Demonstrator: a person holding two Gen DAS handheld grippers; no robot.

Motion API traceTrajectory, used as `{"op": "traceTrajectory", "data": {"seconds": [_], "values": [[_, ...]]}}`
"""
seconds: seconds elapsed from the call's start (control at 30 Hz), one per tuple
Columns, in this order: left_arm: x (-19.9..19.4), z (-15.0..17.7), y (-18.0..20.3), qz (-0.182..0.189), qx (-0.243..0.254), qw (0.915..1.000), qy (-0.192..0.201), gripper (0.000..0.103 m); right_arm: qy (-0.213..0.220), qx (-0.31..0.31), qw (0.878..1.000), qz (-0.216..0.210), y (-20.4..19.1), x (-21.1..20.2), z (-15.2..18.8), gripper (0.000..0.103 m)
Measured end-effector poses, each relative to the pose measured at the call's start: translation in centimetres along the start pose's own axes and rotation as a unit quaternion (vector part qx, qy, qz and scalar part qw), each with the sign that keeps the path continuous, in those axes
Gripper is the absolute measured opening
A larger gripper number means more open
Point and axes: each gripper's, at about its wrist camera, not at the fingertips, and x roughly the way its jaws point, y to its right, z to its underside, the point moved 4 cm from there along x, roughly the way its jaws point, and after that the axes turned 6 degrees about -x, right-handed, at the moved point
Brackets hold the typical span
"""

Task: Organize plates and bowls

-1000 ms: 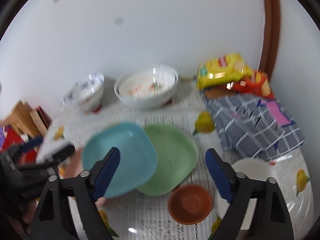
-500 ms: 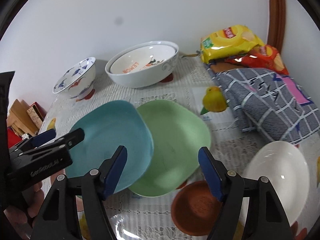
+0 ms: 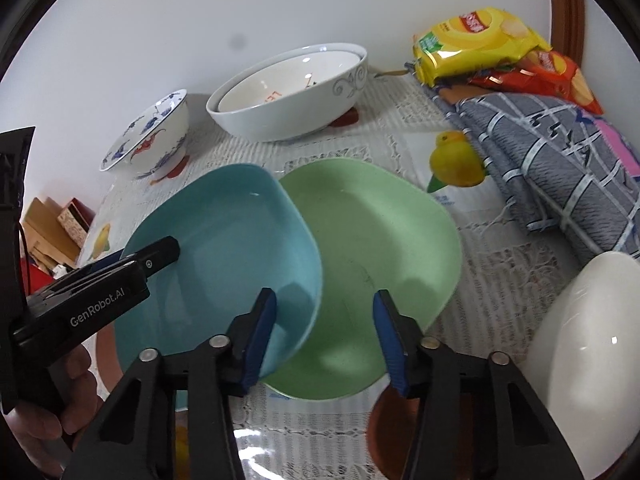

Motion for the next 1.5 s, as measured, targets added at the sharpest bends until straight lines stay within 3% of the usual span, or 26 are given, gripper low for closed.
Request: {"op": "traceTrajectory", "data": {"seconds": [0.1, 0.33, 0.67, 1.03, 1.23, 1.5], "values": [[-0.2, 0.1, 0.5, 0.01, 0.009, 0.9999, 0.004, 0.021, 0.002, 0.011, 1.0, -0.023, -0.1, -0.1, 0.0, 0.018], [-1.8, 0.3, 0.6, 0.014, 0.005, 0.9999, 0.006, 0.012, 0.003, 0.032, 0.999, -0.004, 0.3, -0.4, 0.3, 0.013], [-7.8, 1.0, -1.0, 0.019, -0.009, 0.9994, 0.028, 0.012, 0.028, 0.028, 0.999, -0.022, -1.7, -5.4, 0.1, 0.011], [-15.7, 1.6, -2.2, 0.03, -0.033, 0.9961, 0.076, 0.012, 0.071, -0.017, 0.997, -0.011, -5.6, -13.7, -1.3, 0.01], [-17.1, 2.7, -3.8, 0.015, -0.057, 0.995, 0.081, 0.012, 0.075, -0.04, 0.996, -0.019, -7.4, -14.5, -1.3, 0.01], [-16.9, 4.1, -6.5, -0.023, -0.084, 0.9933, 0.076, 0.012, 0.068, -0.047, 0.994, -0.068, -9.0, -12.3, -0.1, 0.009]]}}
